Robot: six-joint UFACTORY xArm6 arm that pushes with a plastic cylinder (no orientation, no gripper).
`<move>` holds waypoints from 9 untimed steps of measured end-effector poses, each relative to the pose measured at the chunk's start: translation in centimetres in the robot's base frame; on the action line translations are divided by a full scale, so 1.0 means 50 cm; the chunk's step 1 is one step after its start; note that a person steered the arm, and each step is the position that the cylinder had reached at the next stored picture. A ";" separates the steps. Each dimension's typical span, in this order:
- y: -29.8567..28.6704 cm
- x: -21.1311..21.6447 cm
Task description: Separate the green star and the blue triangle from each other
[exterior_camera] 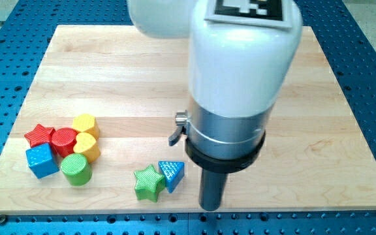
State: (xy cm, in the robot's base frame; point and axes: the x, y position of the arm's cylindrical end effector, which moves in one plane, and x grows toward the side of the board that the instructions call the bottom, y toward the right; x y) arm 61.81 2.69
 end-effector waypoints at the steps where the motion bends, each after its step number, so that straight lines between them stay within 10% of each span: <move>1: -0.047 0.002; 9: -0.176 0.000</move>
State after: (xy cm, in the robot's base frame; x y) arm 61.79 -6.11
